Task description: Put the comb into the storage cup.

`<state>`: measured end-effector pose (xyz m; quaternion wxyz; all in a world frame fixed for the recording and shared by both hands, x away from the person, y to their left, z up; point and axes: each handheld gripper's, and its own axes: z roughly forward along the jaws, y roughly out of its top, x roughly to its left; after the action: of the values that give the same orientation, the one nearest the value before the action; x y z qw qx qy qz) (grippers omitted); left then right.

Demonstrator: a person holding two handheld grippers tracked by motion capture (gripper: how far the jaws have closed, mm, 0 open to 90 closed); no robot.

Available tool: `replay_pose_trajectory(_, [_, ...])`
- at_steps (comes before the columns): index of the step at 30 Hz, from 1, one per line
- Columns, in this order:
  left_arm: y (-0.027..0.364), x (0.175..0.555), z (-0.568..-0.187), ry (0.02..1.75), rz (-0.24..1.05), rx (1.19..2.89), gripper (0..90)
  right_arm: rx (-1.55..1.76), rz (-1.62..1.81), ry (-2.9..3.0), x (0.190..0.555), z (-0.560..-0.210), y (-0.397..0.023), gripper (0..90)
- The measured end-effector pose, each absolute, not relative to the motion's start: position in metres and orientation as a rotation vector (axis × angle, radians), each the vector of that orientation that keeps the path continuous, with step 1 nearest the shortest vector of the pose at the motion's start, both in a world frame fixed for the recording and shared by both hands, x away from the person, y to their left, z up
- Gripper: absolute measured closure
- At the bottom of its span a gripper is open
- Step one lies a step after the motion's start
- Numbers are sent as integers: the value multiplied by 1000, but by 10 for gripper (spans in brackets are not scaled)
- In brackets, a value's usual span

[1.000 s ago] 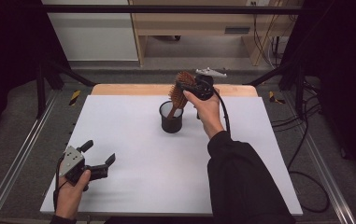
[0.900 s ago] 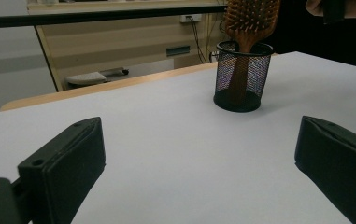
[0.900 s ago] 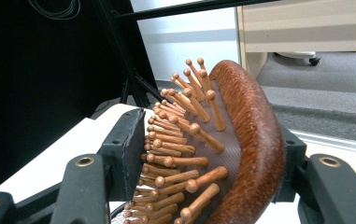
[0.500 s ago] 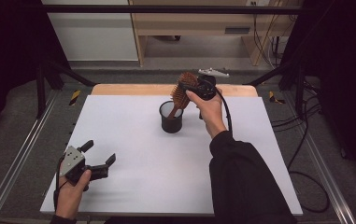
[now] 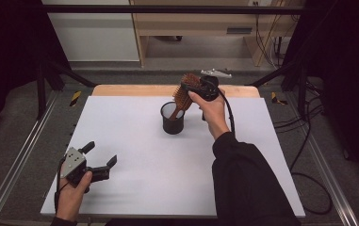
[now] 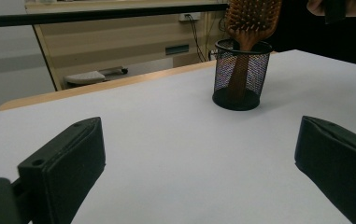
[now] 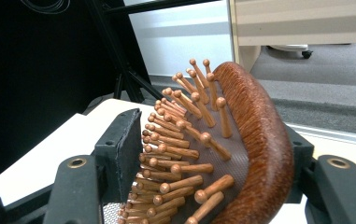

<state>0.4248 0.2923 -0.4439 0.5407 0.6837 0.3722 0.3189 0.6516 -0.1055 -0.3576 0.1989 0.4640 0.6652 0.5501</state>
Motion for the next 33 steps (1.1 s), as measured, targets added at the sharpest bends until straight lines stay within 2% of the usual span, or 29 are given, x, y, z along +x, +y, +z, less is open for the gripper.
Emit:
replay_pose_trajectory(17, [292, 425, -444, 884, 756, 1627, 22, 1293, 1538, 1852, 652, -358, -102, 366])
replay_pose_trajectory(33, [292, 425, -444, 885, 755, 1627, 22, 1298, 1519, 1854, 652, -358, -103, 307])
